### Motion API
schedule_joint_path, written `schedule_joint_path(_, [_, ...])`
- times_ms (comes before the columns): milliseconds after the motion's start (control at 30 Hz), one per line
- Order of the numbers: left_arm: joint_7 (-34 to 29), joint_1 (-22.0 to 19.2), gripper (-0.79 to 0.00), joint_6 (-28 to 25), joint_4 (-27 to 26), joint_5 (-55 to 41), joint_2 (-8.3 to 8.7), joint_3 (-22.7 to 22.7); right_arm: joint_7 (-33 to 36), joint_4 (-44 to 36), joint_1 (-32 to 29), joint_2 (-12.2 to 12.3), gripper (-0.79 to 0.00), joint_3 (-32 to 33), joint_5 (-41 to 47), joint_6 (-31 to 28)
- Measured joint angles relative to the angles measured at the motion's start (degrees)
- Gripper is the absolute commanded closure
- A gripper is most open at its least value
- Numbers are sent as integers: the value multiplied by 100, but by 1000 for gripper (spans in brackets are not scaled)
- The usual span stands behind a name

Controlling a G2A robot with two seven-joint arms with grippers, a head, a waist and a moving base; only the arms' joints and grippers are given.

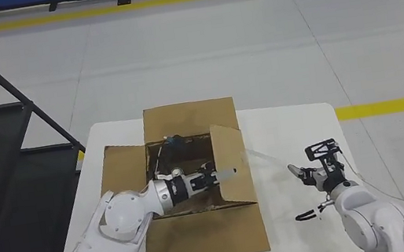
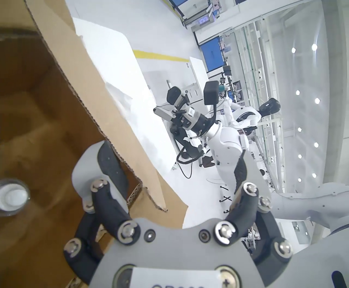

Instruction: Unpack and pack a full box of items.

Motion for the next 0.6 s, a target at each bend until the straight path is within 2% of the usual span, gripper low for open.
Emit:
schedule_joint_path(300, [368, -742, -785, 126, 416, 11, -240, 639, -293, -107, -292, 22, -785, 219, 206, 176])
schedule_joint_path(600, [666, -1499, -785, 195, 974, 58, -581, 1411, -638, -232, -641, 47, -785, 507, 478, 254])
